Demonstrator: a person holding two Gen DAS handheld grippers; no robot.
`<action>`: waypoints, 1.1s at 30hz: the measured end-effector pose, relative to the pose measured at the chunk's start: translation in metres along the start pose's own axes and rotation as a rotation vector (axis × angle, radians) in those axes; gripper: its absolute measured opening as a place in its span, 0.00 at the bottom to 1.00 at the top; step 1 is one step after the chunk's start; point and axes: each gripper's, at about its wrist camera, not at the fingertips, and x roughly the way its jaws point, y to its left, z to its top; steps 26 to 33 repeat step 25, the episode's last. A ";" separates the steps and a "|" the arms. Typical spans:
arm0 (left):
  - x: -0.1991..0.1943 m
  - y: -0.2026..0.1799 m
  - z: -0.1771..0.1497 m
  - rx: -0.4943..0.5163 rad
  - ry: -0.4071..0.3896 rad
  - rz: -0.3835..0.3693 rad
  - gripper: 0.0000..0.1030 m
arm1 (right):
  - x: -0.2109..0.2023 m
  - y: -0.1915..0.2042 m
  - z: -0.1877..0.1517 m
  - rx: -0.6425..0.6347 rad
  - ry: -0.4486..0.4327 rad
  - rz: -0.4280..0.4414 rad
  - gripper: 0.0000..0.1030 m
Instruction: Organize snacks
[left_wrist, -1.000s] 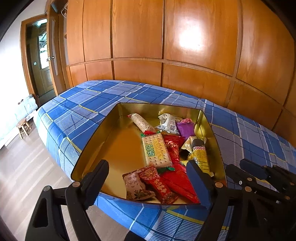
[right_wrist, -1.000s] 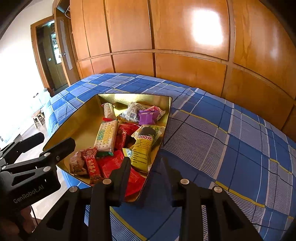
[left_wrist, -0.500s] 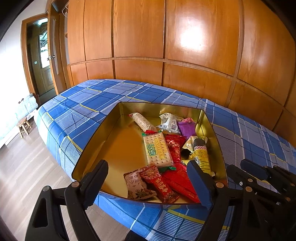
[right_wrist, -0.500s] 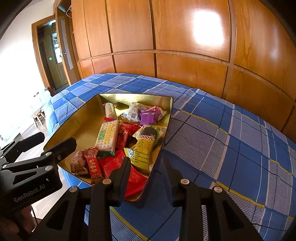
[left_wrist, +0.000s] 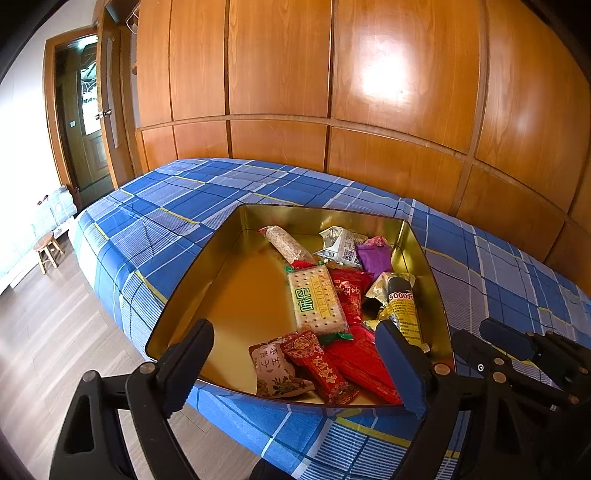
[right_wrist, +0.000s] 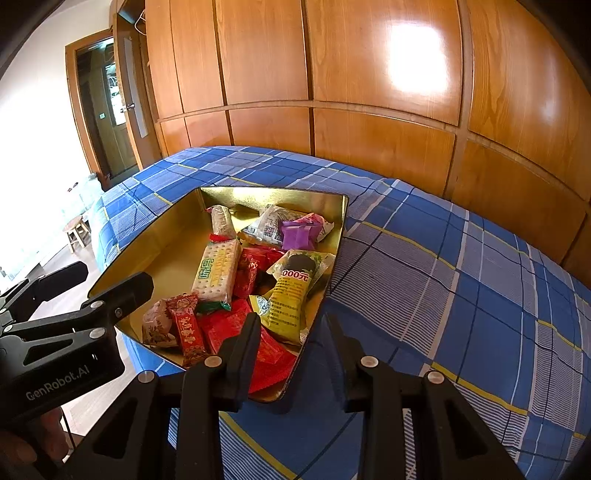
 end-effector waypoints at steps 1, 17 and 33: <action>0.000 0.000 0.000 0.001 0.000 0.002 0.88 | 0.000 0.000 0.000 0.000 0.000 0.000 0.33; -0.003 -0.003 0.002 0.002 -0.002 -0.001 0.90 | 0.000 -0.001 0.000 -0.004 0.002 0.000 0.33; -0.003 -0.004 0.004 -0.001 -0.024 -0.006 0.90 | -0.001 -0.010 0.001 0.006 -0.001 0.001 0.33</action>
